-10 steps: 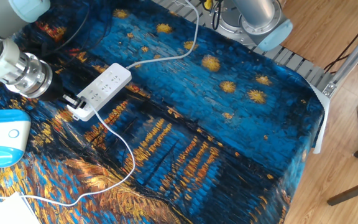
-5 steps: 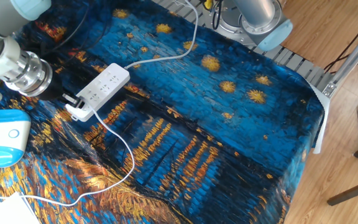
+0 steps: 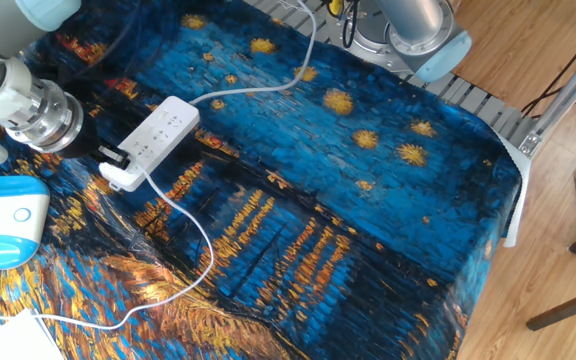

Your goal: Plug in the power cord of the desk lamp, turn on the socket, and light up the desk lamp

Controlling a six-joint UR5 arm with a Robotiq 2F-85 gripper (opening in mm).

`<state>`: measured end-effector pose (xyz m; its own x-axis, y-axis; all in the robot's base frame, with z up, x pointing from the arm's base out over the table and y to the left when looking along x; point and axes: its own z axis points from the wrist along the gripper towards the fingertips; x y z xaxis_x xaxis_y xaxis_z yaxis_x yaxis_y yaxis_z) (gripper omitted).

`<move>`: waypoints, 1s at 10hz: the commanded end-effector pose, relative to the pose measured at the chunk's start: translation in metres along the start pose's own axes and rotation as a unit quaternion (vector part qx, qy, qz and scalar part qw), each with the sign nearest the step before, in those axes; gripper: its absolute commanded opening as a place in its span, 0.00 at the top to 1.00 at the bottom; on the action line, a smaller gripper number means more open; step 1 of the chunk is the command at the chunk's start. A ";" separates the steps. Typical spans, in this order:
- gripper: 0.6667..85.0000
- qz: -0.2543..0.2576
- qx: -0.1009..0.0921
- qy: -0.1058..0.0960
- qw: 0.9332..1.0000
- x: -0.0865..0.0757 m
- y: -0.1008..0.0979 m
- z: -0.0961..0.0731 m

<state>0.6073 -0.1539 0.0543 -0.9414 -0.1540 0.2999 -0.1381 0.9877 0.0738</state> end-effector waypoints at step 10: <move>0.68 -0.011 0.045 -0.047 0.998 -0.014 -0.022 -0.010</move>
<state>0.6158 -0.1630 0.0585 -0.9561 -0.1668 0.2410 -0.1643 0.9859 0.0307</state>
